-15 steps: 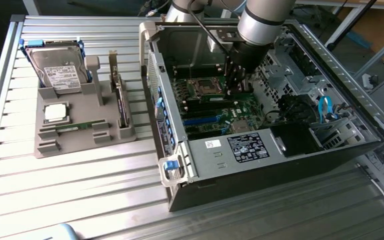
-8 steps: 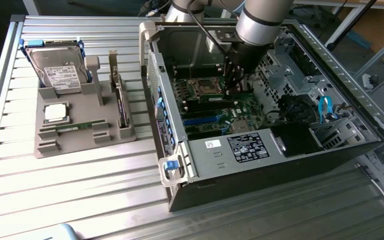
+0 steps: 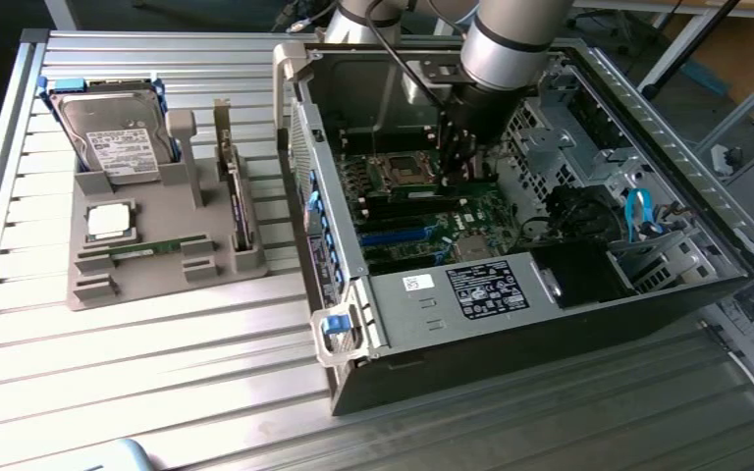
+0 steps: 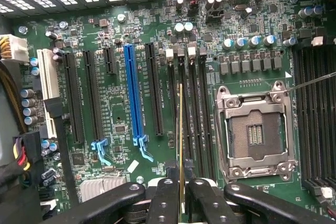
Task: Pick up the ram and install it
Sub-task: 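Insert the ram into the slot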
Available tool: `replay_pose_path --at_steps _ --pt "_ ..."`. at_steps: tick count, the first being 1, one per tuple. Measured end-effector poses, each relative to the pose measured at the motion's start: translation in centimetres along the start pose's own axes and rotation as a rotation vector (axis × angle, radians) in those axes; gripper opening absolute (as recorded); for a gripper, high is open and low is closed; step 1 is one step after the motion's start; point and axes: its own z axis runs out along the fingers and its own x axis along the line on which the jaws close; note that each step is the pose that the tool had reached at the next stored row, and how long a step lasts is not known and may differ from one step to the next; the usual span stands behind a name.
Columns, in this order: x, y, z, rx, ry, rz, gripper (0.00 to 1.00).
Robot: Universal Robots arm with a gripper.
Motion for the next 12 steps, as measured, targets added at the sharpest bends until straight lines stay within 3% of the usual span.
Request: replay_pose_path --at_steps 12 --pt "-0.55 0.49 0.42 0.0000 0.0000 0.000 0.14"
